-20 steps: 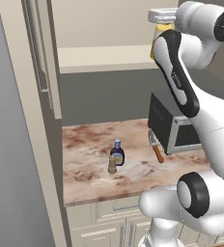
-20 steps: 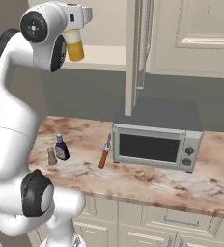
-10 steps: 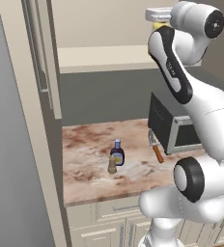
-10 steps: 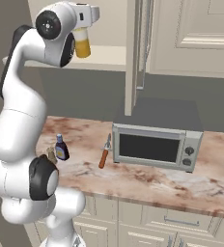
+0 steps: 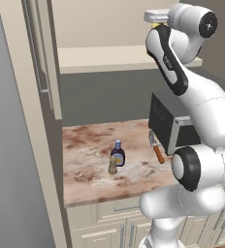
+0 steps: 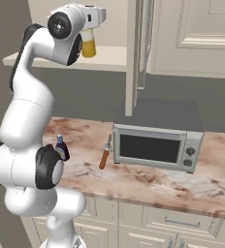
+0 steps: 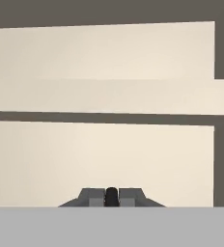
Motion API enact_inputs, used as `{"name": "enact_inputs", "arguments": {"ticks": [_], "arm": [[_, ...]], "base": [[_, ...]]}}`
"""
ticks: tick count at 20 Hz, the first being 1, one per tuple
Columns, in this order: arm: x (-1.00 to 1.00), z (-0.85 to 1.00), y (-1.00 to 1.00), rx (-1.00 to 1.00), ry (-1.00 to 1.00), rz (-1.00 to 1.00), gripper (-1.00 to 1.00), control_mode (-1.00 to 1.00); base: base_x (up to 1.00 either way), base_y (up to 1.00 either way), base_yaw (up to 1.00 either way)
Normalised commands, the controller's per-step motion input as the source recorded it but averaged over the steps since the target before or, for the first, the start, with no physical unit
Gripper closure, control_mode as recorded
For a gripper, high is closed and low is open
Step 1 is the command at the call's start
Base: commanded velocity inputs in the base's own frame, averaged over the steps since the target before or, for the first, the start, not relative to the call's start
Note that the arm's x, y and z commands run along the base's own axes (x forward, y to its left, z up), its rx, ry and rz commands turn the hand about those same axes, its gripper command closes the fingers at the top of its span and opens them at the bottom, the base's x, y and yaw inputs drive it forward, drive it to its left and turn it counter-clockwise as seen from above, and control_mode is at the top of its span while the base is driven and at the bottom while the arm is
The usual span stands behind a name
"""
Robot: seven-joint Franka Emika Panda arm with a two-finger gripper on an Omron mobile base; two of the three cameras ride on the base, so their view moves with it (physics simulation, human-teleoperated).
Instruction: There are various items on the counter. Only move the condiments/shakers into the cabinet.
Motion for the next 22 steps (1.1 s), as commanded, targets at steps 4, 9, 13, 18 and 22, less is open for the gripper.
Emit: {"name": "enact_inputs", "arguments": {"ticks": [4, 9, 13, 18, 22], "arm": [[0.27, -0.17, -0.05, 0.00, 0.00, 0.00, 1.00, -1.00], [0.26, -0.30, 0.00, 0.00, 0.02, 0.00, 1.00, -1.00], [0.25, -0.35, 0.00, 0.00, 0.05, 0.00, 1.00, -1.00], [0.24, -0.14, 0.00, 0.00, 0.03, 0.00, 1.00, -1.00], [0.26, 0.00, 0.00, 0.00, 0.02, 0.00, 1.00, -1.00]], "base": [[0.00, 0.00, 0.00], [0.00, 0.00, 0.00], [0.00, 0.00, 0.00], [0.00, 0.00, 0.00], [0.00, 0.00, 0.00]]}}
